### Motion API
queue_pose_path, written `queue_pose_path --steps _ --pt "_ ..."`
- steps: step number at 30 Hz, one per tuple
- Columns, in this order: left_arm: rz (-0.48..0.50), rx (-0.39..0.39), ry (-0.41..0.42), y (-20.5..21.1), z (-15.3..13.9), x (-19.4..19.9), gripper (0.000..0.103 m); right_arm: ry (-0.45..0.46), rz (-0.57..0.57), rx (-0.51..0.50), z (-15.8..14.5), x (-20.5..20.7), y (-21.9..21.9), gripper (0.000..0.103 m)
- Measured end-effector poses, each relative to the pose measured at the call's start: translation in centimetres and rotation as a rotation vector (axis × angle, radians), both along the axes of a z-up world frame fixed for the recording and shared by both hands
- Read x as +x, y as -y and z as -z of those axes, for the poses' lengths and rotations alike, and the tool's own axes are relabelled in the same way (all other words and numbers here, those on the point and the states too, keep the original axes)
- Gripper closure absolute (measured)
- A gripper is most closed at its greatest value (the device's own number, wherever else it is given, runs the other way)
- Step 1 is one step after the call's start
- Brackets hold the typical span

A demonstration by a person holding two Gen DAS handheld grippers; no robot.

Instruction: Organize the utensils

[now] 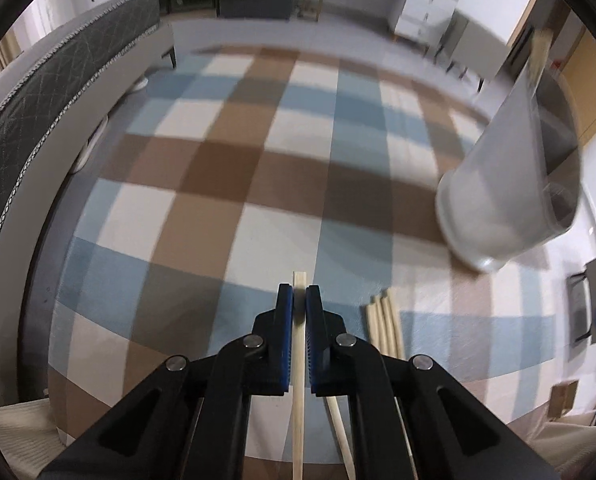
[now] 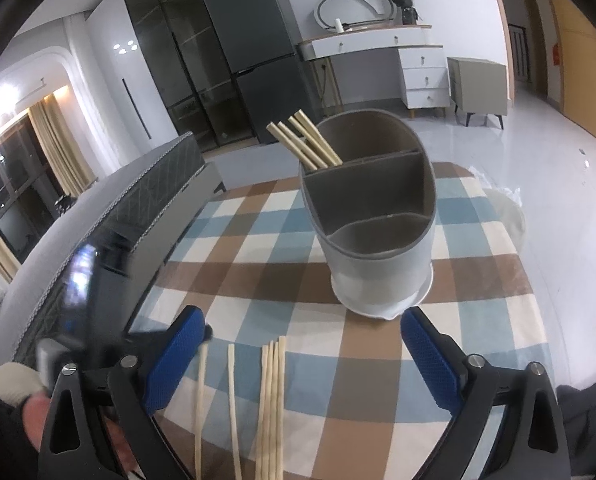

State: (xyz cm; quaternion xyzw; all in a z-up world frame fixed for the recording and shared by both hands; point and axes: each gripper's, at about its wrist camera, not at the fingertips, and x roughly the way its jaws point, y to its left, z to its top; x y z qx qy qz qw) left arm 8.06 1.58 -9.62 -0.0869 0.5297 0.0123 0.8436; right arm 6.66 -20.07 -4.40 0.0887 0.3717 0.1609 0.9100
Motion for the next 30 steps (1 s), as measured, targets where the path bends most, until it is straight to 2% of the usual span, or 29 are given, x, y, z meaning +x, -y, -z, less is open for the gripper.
queue_pose_path --steps 6,10,17,20,22,27,30 --pt "-0.035 -0.078 0.100 -2.0 -2.8 0.2 0.101 -0.040 -0.022 -0.015 1.1 0.0 -0.8 0.019" --pt "-0.051 -0.129 0.142 -3.2 -3.7 0.0 0.101 -0.089 -0.056 -0.029 2.1 0.0 -1.7 0.034" --pt "-0.059 -0.180 0.217 -5.6 -5.0 -2.0 0.101 -0.151 -0.160 -0.047 3.1 -0.1 -4.5 0.045" --pt "-0.056 -0.195 0.216 -6.6 -4.9 -2.2 0.101 -0.175 -0.203 -0.075 3.3 0.5 -6.1 0.054" --pt "-0.056 -0.206 0.206 -7.2 -4.9 -2.5 0.101 -0.217 -0.236 -0.097 3.8 1.3 -7.5 0.064" --pt "-0.080 -0.249 0.174 -9.3 -4.0 -2.6 0.101 -0.344 -0.347 -0.181 6.2 3.8 -11.4 0.074" --pt "-0.092 -0.278 0.178 -10.2 -4.0 -2.7 0.102 -0.414 -0.397 -0.257 8.0 5.1 -13.5 0.076"
